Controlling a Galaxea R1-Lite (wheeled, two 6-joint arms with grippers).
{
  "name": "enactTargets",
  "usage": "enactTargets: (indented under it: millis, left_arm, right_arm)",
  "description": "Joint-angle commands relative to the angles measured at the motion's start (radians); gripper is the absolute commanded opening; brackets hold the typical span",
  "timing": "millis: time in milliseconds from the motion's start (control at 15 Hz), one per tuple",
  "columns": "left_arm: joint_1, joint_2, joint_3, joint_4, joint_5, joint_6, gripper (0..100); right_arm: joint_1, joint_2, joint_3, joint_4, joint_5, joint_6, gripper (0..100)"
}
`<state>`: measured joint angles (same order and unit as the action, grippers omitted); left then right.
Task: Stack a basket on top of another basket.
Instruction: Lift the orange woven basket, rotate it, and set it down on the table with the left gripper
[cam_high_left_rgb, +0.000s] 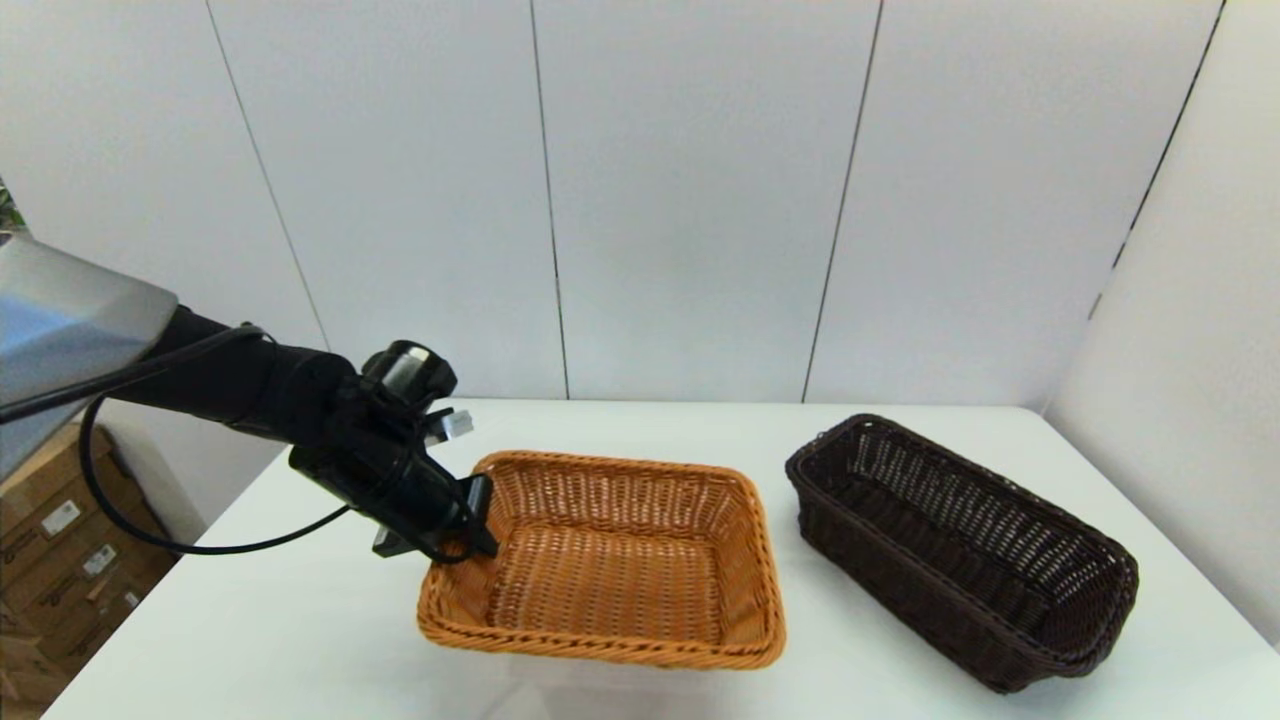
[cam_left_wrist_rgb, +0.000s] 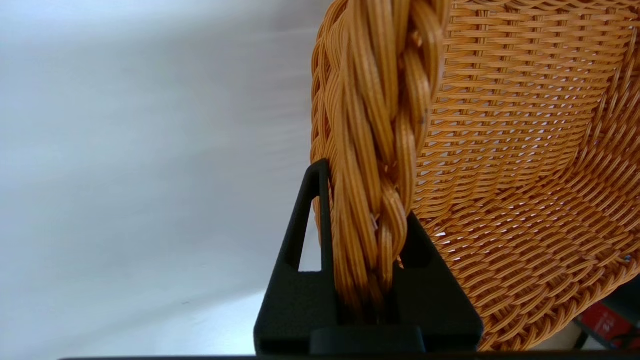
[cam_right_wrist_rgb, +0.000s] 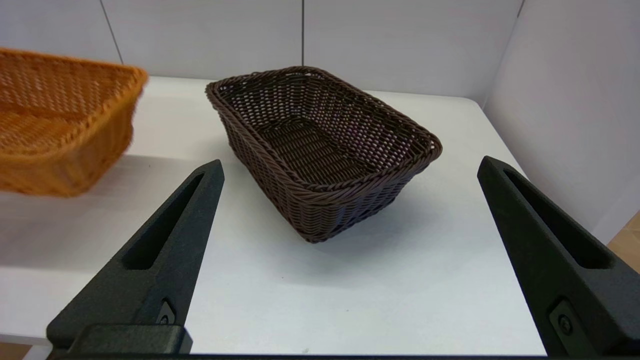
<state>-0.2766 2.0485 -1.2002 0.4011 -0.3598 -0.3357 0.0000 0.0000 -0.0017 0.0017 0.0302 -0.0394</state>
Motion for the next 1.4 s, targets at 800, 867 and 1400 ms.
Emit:
enactTargets:
  millis: [800, 867, 1400]
  left_arm:
    - [-0.092, 0.111, -0.065, 0.002, -0.002, -0.063, 0]
    - [-0.102, 0.116, -0.070, 0.002, -0.002, -0.080, 0]
    - [-0.116, 0.144, -0.101, 0.002, -0.001, -0.091, 0]
  right_arm:
    - [0.000, 0.000, 0.000, 0.000, 0.000, -0.001, 100]
    - [0.000, 0.000, 0.000, 0.000, 0.000, -0.001, 100]
    - [0.000, 0.000, 0.000, 0.000, 0.000, -0.001, 100]
